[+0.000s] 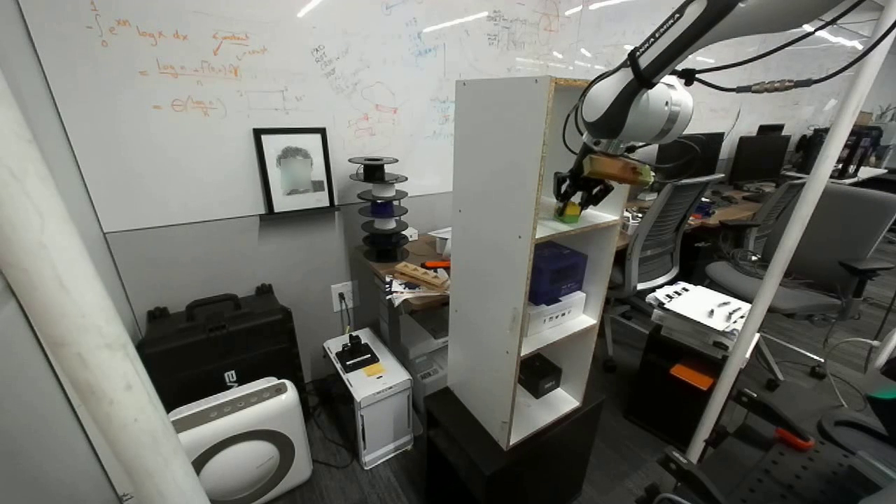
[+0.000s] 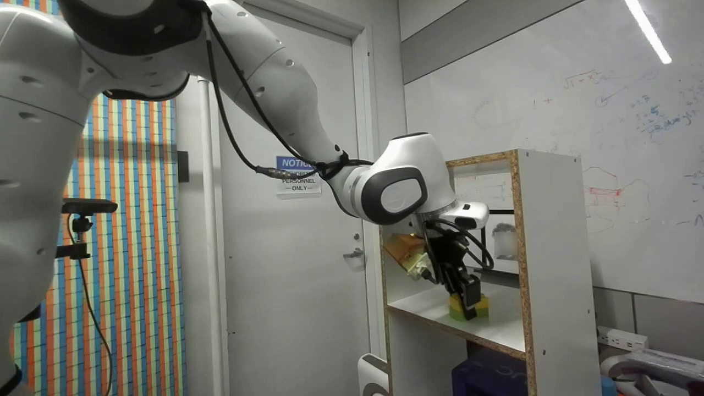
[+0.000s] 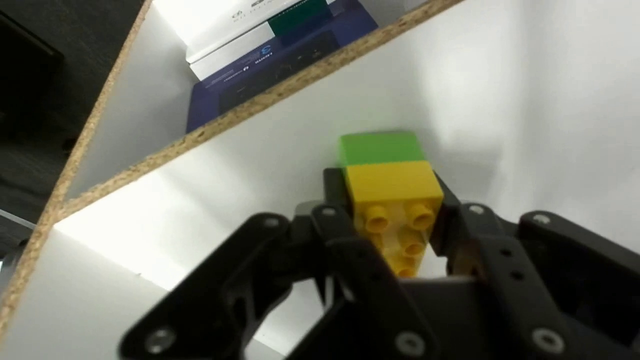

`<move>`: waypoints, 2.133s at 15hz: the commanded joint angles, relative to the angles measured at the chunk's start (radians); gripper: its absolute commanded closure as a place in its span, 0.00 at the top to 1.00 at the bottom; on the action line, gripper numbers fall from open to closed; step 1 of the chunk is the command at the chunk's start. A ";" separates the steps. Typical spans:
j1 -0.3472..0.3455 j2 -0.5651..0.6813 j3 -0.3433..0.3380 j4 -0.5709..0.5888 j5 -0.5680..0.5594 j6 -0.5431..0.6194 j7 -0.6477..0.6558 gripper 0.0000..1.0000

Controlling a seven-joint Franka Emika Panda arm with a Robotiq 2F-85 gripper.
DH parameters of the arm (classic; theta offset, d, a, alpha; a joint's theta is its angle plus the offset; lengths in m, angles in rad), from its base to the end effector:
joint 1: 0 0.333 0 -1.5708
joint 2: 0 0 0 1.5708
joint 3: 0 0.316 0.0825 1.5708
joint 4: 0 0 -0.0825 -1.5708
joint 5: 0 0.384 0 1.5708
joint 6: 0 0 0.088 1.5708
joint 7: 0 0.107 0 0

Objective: Put the lego bricks on the top of the shelf

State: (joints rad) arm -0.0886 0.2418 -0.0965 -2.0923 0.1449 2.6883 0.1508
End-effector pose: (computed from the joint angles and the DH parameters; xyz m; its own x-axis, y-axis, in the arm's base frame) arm 0.5988 -0.1148 0.3449 0.8416 -0.4292 0.3278 -0.4089 -0.9029 -0.1323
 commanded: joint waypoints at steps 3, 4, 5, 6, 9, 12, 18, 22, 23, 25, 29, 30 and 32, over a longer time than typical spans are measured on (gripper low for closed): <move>-0.027 -0.237 -0.017 -0.153 -0.021 -0.253 -0.047 0.16; -0.028 -0.288 -0.029 -0.183 -0.052 -0.312 -0.041 0.16; -0.032 -0.336 -0.038 -0.205 -0.089 -0.372 -0.029 0.16; -0.038 -0.388 -0.043 -0.225 -0.130 -0.423 -0.018 0.17; -0.058 -0.553 -0.054 -0.268 -0.121 -0.470 -0.067 0.17; -0.069 -0.678 -0.060 -0.224 -0.094 -0.541 -0.058 0.17; -0.067 -0.701 -0.083 0.059 0.040 -0.603 0.034 0.17; -0.070 -0.539 -0.063 0.257 0.052 -0.604 0.146 0.17; -0.067 -0.483 -0.061 0.305 0.056 -0.614 0.171 0.17; -0.067 -0.383 -0.054 0.391 0.052 -0.626 0.220 0.17; -0.052 -0.221 -0.030 0.515 0.026 -0.633 0.324 0.17; -0.045 -0.187 -0.023 0.546 0.013 -0.640 0.354 0.17; -0.033 -0.142 -0.018 0.600 -0.006 -0.674 0.397 0.59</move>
State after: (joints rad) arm -0.1364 0.0169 -0.1212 -1.6314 0.1706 2.0889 0.4710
